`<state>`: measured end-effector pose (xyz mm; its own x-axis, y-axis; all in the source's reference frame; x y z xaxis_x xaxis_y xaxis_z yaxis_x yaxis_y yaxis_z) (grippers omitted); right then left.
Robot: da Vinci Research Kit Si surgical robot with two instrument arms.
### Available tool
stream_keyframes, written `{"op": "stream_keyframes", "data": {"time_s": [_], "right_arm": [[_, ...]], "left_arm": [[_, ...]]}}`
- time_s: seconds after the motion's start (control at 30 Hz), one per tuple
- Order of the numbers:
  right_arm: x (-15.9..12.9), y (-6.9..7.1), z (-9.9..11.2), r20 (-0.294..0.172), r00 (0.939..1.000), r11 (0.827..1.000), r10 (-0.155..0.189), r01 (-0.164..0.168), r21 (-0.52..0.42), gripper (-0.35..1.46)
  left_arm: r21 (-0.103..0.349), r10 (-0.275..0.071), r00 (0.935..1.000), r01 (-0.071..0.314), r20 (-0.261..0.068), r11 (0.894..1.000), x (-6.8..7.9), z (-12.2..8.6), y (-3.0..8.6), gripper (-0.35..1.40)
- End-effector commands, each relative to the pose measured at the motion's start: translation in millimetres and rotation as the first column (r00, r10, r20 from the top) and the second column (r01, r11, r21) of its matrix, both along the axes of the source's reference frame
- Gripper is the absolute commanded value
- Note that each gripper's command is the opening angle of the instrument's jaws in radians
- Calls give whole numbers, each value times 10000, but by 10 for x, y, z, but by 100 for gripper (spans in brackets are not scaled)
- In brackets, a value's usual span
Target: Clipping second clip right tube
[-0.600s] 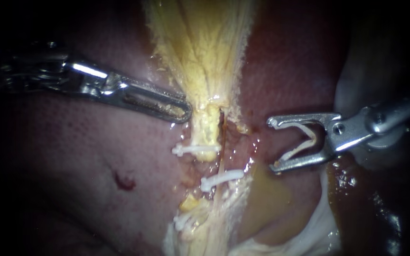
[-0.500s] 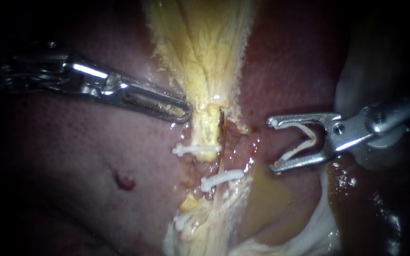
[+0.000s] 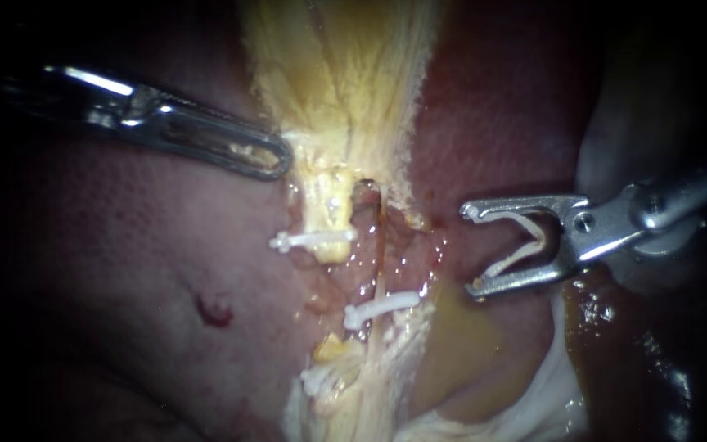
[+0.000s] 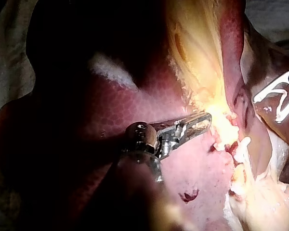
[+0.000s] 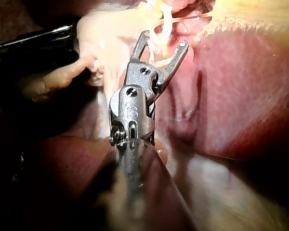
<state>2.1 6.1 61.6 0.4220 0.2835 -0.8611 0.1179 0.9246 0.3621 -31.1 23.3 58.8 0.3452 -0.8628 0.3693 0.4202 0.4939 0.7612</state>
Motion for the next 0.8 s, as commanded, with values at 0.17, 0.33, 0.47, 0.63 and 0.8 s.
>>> {"op": "stream_keyframes", "data": {"time_s": [0.17, 0.33, 0.47, 0.63, 0.8], "right_arm": [[0, 0, 0, 3, 10000, 10000, 5, -5, 1, 50], [4, 0, 1, -167, 9998, 9999, -85, 86, 86, 50], [14, -3, 4, -494, 9987, 9992, -122, 140, 372, 50], [32, -12, 13, -716, 9974, 9917, -2, 94, 1282, 50], [52, -24, 32, -705, 9975, 9841, -32, 156, 1770, 50]], "left_arm": [[-31, -80, 10000, 80, -18, 10000, 8, -7, -2, -35], [-34, -79, 10000, 79, -18, 10000, 8, -7, -2, -35], [-36, -82, 10000, 82, -20, 10000, 8, -7, -3, -35], [-36, -82, 10000, 82, -20, 10000, 8, -7, -3, -35], [-39, -83, 10000, 83, -22, 10000, 8, -6, -3, -35]]}}
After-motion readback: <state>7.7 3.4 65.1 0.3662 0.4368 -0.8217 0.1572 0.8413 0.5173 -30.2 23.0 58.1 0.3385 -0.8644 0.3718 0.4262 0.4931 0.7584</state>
